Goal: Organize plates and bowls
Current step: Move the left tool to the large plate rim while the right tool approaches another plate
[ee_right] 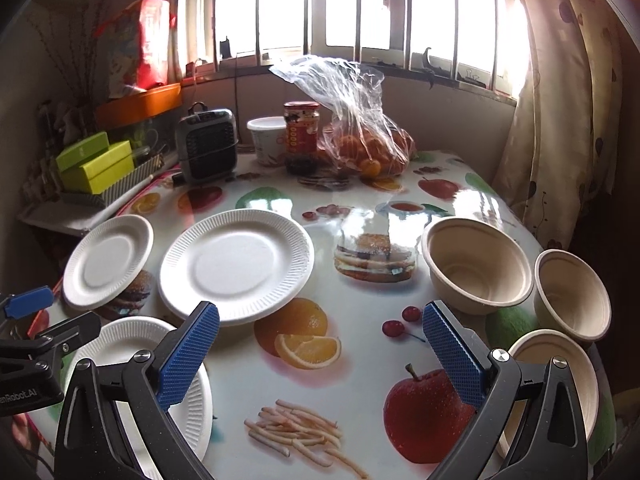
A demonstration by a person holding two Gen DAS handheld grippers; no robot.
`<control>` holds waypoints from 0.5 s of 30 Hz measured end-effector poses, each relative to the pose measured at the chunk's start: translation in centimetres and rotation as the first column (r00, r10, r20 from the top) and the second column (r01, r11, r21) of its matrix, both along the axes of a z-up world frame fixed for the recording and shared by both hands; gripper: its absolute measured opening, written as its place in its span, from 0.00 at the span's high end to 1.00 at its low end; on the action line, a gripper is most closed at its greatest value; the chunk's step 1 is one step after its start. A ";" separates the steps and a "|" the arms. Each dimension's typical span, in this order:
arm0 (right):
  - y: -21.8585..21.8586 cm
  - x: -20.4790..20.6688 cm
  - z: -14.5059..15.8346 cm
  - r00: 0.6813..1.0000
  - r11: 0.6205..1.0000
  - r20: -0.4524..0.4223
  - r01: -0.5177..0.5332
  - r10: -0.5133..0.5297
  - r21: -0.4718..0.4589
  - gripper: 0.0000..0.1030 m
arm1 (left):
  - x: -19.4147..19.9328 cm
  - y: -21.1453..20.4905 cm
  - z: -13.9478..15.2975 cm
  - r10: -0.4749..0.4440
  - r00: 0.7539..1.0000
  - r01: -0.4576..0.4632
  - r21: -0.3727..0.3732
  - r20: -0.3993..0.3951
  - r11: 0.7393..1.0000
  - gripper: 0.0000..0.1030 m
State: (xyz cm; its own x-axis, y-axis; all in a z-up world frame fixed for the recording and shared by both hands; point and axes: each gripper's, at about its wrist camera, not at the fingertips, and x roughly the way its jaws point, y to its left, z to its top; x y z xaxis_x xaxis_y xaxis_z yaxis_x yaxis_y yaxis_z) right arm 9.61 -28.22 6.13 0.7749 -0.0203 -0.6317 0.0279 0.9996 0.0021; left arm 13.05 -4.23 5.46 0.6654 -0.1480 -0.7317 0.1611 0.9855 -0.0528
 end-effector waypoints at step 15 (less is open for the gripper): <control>-0.5 6.1 -2.2 0.996 0.999 -0.083 -0.035 0.038 0.035 0.08 | 7.5 0.2 -1.2 -0.002 0.997 -0.004 -0.065 -0.079 0.998 0.22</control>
